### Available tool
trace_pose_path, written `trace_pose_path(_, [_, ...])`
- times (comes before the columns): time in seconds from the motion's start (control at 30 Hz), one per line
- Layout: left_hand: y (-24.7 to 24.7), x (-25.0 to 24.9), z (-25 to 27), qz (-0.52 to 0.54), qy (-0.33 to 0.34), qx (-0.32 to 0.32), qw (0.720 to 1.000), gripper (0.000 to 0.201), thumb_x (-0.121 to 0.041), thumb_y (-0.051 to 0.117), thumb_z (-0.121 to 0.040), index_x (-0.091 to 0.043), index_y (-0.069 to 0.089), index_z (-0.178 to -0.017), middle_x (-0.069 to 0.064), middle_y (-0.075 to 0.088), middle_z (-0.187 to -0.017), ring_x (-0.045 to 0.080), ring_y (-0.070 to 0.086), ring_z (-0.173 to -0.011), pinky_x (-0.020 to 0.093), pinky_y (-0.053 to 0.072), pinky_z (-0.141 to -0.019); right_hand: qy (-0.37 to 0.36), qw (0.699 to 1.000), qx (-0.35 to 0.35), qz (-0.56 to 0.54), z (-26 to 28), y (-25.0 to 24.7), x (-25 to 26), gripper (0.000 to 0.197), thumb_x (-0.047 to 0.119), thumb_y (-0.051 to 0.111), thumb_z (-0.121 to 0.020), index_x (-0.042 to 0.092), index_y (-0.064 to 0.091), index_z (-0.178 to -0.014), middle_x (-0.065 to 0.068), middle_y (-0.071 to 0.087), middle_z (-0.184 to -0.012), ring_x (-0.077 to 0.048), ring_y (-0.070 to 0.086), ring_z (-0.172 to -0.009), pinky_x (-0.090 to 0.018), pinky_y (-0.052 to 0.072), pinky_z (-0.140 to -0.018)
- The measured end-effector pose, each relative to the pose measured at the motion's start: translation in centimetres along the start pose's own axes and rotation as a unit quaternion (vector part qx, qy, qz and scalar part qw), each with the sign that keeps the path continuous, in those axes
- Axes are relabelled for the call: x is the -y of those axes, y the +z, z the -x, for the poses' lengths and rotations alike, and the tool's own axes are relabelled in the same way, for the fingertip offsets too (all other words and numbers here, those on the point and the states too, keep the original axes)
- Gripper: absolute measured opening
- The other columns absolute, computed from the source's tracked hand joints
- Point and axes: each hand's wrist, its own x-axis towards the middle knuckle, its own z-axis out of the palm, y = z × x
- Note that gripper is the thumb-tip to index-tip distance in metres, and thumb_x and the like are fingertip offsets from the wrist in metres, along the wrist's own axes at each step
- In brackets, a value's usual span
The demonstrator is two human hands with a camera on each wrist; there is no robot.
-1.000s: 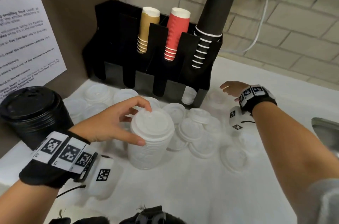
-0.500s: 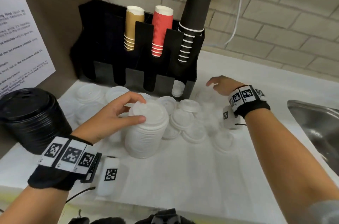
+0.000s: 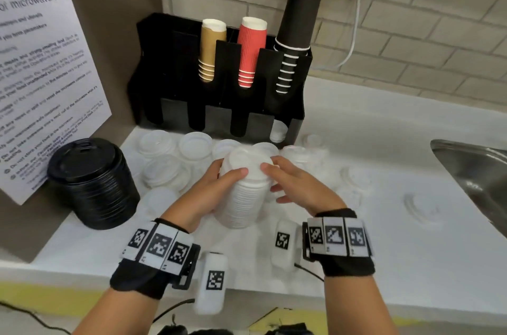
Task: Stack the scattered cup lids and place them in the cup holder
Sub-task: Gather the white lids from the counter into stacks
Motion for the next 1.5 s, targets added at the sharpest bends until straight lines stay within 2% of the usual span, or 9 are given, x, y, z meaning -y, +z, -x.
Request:
trace_pose_path(0.2, [0.3,0.1,0.5,0.024,-0.058,0.007,0.998,0.050,-0.055,0.057,-0.086,-0.037,0.032,-0.126,-0.026,0.050,-0.105,-0.003,0.050,-0.094,0.024,0.042,-0.070,0.084,0.990,-0.009,-0.115,0.2,2.3,-1.3,0.059,0.072,0.044,-0.082,0.031,0.055,-0.122,0.000,0.064,-0.108,-0.022,0.066,-0.096,-0.041,0.055,-0.088])
trace_pose_path(0.37, [0.1,-0.2,0.8,0.021,-0.067,0.024,0.997,0.097,-0.066,0.061,-0.060,-0.027,0.033,-0.145,-0.007,0.051,-0.138,0.019,0.050,-0.124,0.045,0.041,-0.106,0.097,0.985,-0.005,-0.141,0.2,2.9,-1.6,0.074,0.082,0.045,-0.070,0.033,0.054,-0.126,0.001,0.064,-0.110,-0.023,0.066,-0.097,-0.040,0.055,-0.084])
trace_pose_path(0.57, [-0.2,-0.2,0.7,0.021,-0.083,0.033,0.996,0.101,-0.073,0.064,-0.053,-0.028,0.038,-0.140,-0.008,0.054,-0.134,0.016,0.053,-0.119,0.039,0.043,-0.094,0.126,0.979,0.001,-0.159,0.0,3.4,-0.7,0.083,0.081,0.053,-0.060,0.033,0.050,-0.128,0.002,0.062,-0.110,-0.024,0.065,-0.097,-0.034,0.053,-0.074])
trace_pose_path(0.7, [-0.4,0.0,0.5,0.007,-0.086,0.040,0.995,0.103,-0.078,0.064,-0.051,-0.028,0.043,-0.139,-0.007,0.057,-0.134,0.020,0.052,-0.123,0.049,0.038,-0.108,0.153,0.969,0.008,-0.192,-0.1,3.5,-0.6,0.080,0.078,0.058,-0.064,0.031,0.049,-0.129,0.001,0.057,-0.116,-0.028,0.059,-0.103,-0.033,0.049,-0.072])
trace_pose_path(0.77, [-0.4,-0.1,0.6,0.006,-0.082,0.052,0.995,0.097,-0.078,0.063,-0.051,-0.031,0.048,-0.136,-0.010,0.061,-0.128,0.017,0.055,-0.120,0.046,0.042,-0.102,0.154,0.968,0.008,-0.197,-0.1,3.3,-0.6,0.081,0.079,0.060,-0.059,0.032,0.052,-0.125,0.002,0.057,-0.116,-0.028,0.058,-0.104,-0.033,0.047,-0.071])
trace_pose_path(0.9, [-0.6,-0.7,0.8,0.022,-0.034,0.076,0.996,0.089,-0.070,0.064,-0.054,-0.030,0.052,-0.132,-0.012,0.066,-0.118,0.007,0.061,-0.105,0.032,0.051,-0.073,0.140,0.969,0.001,-0.202,-0.2,2.1,-0.1,0.079,0.080,0.058,-0.051,0.031,0.060,-0.112,0.000,0.062,-0.112,-0.026,0.060,-0.101,-0.033,0.046,-0.070])
trace_pose_path(1.07, [-1.5,-0.2,0.0,-0.024,0.065,0.052,0.996,0.097,-0.041,0.095,-0.045,-0.025,0.050,-0.129,-0.002,0.055,-0.130,0.021,0.054,-0.122,0.038,0.054,-0.092,0.109,0.979,0.004,-0.170,-0.4,0.7,1.7,0.073,0.083,0.054,-0.054,0.035,0.059,-0.109,0.001,0.061,-0.115,-0.027,0.058,-0.104,-0.035,0.045,-0.073])
trace_pose_path(1.17, [-2.2,-0.3,-0.1,-0.090,0.141,-0.024,0.986,0.112,-0.053,0.084,-0.033,-0.019,0.049,-0.133,-0.001,0.044,-0.137,0.015,0.047,-0.123,0.037,0.045,-0.104,0.086,0.984,0.027,-0.156,-0.8,0.0,3.1,0.083,0.085,0.050,-0.055,0.034,0.056,-0.120,-0.002,0.060,-0.120,-0.029,0.058,-0.106,-0.036,0.043,-0.075])
trace_pose_path(1.5, [-4.4,-1.7,-0.6,-0.023,0.267,-0.176,0.947,0.092,-0.032,0.090,-0.045,-0.028,0.048,-0.127,-0.012,0.061,-0.120,-0.003,0.057,-0.111,0.018,0.048,-0.087,-0.037,0.987,0.128,-0.085,-3.7,-1.1,8.8,0.095,0.095,0.020,-0.062,0.040,0.050,-0.133,-0.003,0.061,-0.123,-0.029,0.064,-0.105,-0.041,0.050,-0.076])
